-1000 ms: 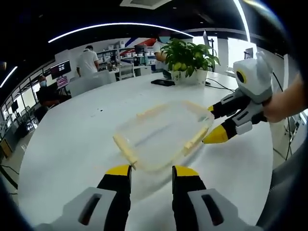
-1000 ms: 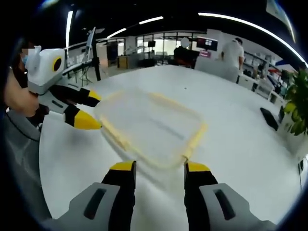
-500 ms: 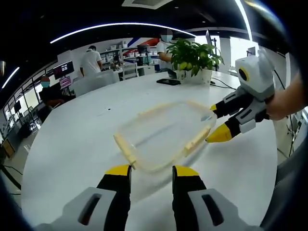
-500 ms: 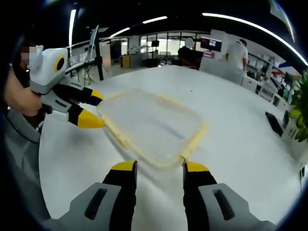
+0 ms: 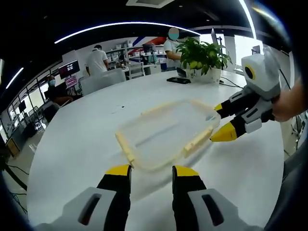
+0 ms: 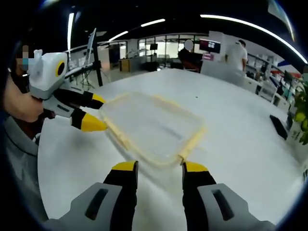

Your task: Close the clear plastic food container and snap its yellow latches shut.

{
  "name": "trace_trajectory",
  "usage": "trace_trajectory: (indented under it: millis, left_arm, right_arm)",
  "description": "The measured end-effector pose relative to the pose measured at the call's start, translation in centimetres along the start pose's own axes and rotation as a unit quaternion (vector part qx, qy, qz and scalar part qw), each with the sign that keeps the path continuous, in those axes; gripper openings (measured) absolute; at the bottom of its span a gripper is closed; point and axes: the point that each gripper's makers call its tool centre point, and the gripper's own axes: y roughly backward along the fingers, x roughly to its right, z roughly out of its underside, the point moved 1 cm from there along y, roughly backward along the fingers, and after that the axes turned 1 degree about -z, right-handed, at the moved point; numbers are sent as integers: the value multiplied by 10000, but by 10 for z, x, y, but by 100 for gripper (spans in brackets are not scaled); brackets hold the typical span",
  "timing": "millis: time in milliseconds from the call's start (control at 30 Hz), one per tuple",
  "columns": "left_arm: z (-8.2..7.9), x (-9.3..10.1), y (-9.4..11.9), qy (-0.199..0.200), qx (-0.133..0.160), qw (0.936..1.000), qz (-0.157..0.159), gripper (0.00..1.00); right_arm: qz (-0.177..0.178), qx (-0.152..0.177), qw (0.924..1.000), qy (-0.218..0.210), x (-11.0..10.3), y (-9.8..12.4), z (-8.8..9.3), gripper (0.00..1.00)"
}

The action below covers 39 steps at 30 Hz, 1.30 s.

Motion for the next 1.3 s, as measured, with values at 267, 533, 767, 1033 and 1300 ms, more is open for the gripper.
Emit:
trace_trajectory:
  millis: [267, 533, 767, 1033, 1300]
  left_arm:
    - [0, -6, -1, 119, 9, 9999, -55, 28]
    - [1, -9, 0, 155, -2, 9998, -96, 28]
    - [0, -8, 0, 162, -10, 9998, -93, 27]
    - [0, -9, 0, 131, -35, 9999, -94, 27]
    - [5, -3, 10, 308, -103, 9994, -114, 34]
  right_arm:
    - [3, 35, 9999, -116, -1, -5, -4, 33]
    - [-47, 21, 10000, -73, -2, -7, -5, 33]
    - [-31, 1, 10000, -38, -1, -7, -5, 32]
    - [-62, -24, 10000, 6, -2, -6, -5, 34]
    - [-69, -12, 10000, -29, -9, 1, -3, 38]
